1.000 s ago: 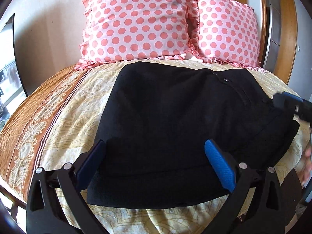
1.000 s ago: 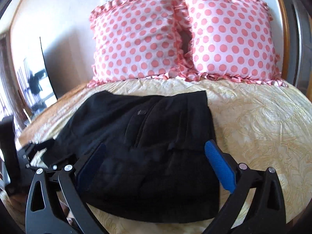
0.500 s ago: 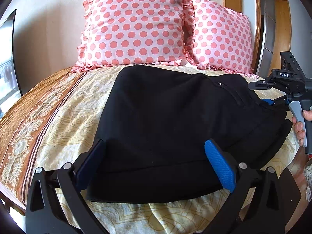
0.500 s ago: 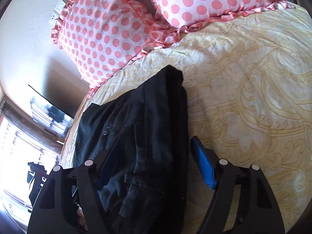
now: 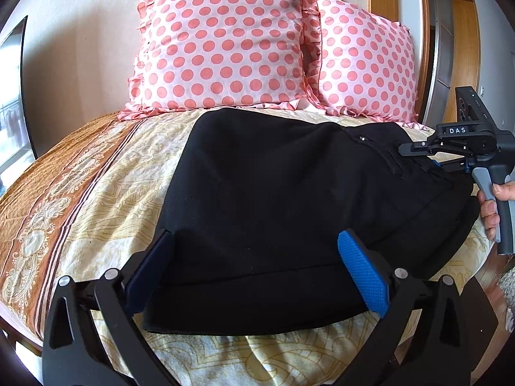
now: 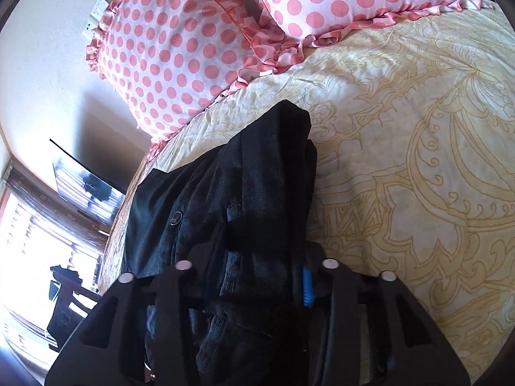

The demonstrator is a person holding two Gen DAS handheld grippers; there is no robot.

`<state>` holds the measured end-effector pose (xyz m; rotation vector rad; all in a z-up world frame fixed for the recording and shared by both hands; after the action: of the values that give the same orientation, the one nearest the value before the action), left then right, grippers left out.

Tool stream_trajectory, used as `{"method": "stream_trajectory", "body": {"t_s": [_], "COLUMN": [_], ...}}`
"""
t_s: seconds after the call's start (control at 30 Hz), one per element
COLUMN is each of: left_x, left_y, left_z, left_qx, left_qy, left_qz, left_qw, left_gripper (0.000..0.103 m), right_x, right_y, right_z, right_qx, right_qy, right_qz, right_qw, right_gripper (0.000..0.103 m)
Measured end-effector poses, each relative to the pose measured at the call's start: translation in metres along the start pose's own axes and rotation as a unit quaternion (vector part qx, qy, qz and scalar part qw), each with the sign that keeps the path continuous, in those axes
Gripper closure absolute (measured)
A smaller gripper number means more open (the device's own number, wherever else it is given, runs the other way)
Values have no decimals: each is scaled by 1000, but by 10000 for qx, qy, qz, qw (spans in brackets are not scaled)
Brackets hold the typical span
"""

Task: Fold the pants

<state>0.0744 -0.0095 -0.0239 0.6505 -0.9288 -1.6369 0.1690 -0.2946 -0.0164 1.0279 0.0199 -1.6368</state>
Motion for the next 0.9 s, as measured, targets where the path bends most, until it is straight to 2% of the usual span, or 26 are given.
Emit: {"method": "stream_trajectory", "body": {"t_s": [0.07, 0.17, 0.23, 0.27, 0.33, 0.4, 0.47, 0.6, 0.63, 0.8, 0.87, 0.9], "left_x": [-3, -18, -34, -42, -58, -72, -79, -85, -84, -77, -78, -79], "left_y": [3, 18, 34, 43, 60, 72, 79, 79, 78, 84, 85, 85], "left_z": [3, 18, 24, 21, 3, -23, -46, -84, -91, -106, -108, -109], "left_qx": [16, 299, 415, 335, -111, -662, -1102, -1889, -2011, -2067, -2055, -2042], "left_qy": [-65, -205, -299, -393, -734, -1096, -1304, -1742, -1767, -1598, -1487, -1372], "left_qz": [73, 421, 685, 794, 1042, 1276, 1419, 1879, 1875, 1697, 1705, 1678], "left_qw": [10000, 9985, 9963, 9955, 9918, 9835, 9750, 9480, 9451, 9502, 9522, 9546], "left_gripper": [2, 2, 2, 2, 2, 4, 7, 16, 18, 27, 37, 47], "right_x": [-12, -37, -50, -52, -47, -38, -31, -26, -26, -17, -11, -7], "right_y": [0, 2, 2, 2, 3, 3, 3, 1, 1, 3, 5, 5], "right_z": [7, 19, 21, 19, 14, 12, 11, 10, 9, 3, -1, -4], "right_qx": [135, 377, 439, 429, 379, 354, 350, 332, 322, 175, 88, 30], "right_qy": [41, 391, 273, 139, 55, 122, 179, 179, 171, 65, 31, 5], "right_qz": [304, 794, 1172, 1256, 1203, 1012, 901, 874, 881, 763, 633, 555], "right_qw": [9994, 9954, 9918, 9911, 9920, 9942, 9952, 9955, 9954, 9969, 9979, 9985], "right_gripper": [81, 84, 85, 85, 85, 85, 85, 85, 85, 83, 75, 71]}}
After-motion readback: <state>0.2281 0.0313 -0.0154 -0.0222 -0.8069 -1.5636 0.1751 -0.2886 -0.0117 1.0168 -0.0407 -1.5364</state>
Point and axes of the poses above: each gripper's, at about its wrist camera, not at the fingertips, and z roughly against the way its jaws point, x to its right, y to its top, the point moved 4 cm from there along -z, roughly the way its jaws point, and after that the axes turned 1 degree about -y, right-handed, at the moved point
